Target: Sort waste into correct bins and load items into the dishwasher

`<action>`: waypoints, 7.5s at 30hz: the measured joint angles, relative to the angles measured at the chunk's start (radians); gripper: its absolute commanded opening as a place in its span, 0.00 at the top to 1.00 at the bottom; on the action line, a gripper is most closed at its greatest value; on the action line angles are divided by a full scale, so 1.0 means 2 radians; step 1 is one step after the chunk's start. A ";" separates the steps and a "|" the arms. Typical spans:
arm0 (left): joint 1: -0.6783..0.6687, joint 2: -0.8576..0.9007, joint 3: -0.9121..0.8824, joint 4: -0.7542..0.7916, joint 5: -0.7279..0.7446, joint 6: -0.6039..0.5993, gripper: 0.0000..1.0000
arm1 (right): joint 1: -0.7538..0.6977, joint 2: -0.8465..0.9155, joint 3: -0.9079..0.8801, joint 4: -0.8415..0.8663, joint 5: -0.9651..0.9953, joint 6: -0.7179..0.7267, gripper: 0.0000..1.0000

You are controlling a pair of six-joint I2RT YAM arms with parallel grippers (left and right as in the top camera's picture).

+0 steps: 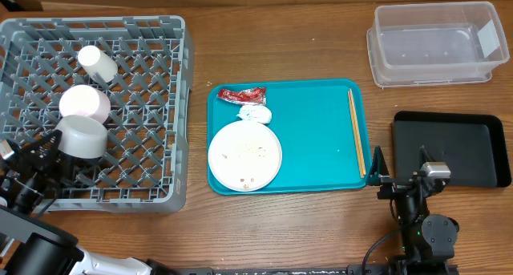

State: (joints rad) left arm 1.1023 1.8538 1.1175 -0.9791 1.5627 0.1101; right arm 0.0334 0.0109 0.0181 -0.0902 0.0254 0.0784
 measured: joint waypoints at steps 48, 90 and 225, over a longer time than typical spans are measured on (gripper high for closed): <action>0.063 0.001 0.000 -0.354 -0.131 -0.078 0.40 | 0.000 0.000 0.000 0.000 0.000 0.000 0.01; -0.204 0.001 0.337 -0.242 -0.431 -0.085 0.96 | 0.000 0.000 0.000 0.000 0.000 0.000 0.00; -0.363 0.001 0.269 -0.162 -0.806 -0.318 0.96 | 0.000 0.000 0.000 0.000 0.000 0.000 0.00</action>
State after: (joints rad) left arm 0.3767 1.8553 1.6554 -1.3037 -0.0494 -0.5259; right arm 0.0334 0.0109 0.0185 -0.0895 0.0254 0.0784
